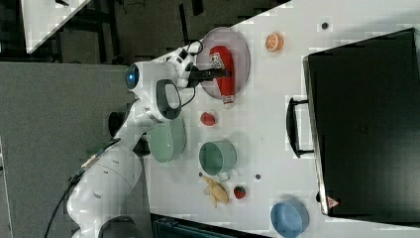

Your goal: Pick ketchup from plate and place it on table.

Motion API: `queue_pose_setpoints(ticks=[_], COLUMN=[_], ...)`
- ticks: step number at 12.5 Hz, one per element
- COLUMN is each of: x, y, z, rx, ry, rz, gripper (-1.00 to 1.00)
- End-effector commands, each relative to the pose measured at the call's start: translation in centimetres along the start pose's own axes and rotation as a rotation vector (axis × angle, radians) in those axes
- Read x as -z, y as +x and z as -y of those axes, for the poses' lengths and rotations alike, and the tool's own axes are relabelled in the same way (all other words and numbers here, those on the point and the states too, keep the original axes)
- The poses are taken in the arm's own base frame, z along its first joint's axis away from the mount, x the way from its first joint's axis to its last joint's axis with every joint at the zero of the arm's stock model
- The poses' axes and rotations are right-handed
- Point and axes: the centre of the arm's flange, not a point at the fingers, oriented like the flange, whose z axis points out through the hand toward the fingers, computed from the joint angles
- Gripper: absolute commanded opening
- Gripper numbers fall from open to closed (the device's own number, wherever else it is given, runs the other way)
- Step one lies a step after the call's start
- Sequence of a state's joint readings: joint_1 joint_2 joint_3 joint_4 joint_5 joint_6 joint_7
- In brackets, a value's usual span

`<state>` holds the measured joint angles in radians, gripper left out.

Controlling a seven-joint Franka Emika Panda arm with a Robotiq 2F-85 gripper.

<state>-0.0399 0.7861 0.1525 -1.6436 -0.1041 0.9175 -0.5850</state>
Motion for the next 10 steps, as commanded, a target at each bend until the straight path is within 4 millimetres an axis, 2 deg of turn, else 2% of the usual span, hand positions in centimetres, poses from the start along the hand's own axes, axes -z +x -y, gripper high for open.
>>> queue_pose_setpoints(ticks=[1, 3, 5, 8, 10], x=[-0.1, 0.5, 2.4, 8.0, 13.2], y=[0.5, 0.9, 1.9, 3.0, 3.1], z=[0.0, 0.2, 0.3, -0.1, -1.0], rx=[0.026, 0.028, 0.006, -0.062, -0.099], ry=[0.003, 0.007, 0.009, -0.001, -0.016], rz=[-0.009, -0.02, -0.054, -0.07, -0.07], gripper=[0.2, 0.16, 0.16, 0.16, 0.16])
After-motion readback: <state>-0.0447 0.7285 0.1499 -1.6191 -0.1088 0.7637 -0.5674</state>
